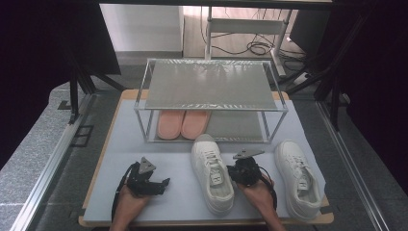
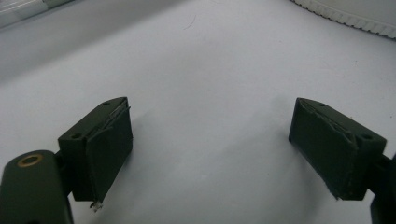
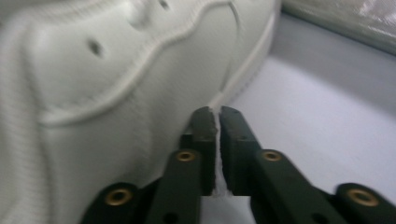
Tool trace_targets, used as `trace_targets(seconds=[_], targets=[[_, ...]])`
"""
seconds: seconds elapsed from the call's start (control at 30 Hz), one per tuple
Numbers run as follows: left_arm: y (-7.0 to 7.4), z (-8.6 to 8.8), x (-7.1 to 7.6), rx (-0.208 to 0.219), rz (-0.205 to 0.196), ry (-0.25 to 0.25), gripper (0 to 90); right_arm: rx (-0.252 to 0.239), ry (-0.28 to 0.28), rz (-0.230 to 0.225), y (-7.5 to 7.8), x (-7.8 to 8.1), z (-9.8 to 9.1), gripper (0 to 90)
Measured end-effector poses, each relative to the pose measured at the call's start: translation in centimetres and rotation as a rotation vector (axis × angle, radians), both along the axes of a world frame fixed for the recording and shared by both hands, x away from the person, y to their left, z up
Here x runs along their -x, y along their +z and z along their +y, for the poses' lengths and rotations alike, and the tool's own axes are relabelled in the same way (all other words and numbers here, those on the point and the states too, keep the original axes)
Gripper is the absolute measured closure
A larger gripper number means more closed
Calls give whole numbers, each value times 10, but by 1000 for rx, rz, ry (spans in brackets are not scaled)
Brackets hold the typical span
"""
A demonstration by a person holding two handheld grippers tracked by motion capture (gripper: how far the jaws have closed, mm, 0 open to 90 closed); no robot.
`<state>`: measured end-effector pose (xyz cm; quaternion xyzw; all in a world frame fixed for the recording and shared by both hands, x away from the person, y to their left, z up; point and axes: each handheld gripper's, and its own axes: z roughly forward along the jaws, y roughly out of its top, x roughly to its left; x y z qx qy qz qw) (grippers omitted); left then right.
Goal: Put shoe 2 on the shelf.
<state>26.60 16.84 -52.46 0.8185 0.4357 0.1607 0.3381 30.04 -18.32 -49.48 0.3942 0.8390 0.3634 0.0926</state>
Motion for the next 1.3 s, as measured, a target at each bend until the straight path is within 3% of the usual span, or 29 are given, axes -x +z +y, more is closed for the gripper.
trace_targets(seconds=[0.03,0.2,0.37,0.73,1.07,1.3], targets=[[0,0,0,0,0,0,135,15,-1,4,0,1,-2,749],[0,0,0,0,0,0,135,49,4,-11,2,4,-6,695],[0,0,0,-1,0,0,135,78,-6,-29,10,12,-11,571],[0,0,0,-6,1,-4,135,35,-24,-43,29,29,-26,450],[0,0,0,-6,1,-3,135,-22,6,-36,50,49,-27,455],[0,0,0,-6,0,-4,135,-18,49,-12,50,50,-14,479]])
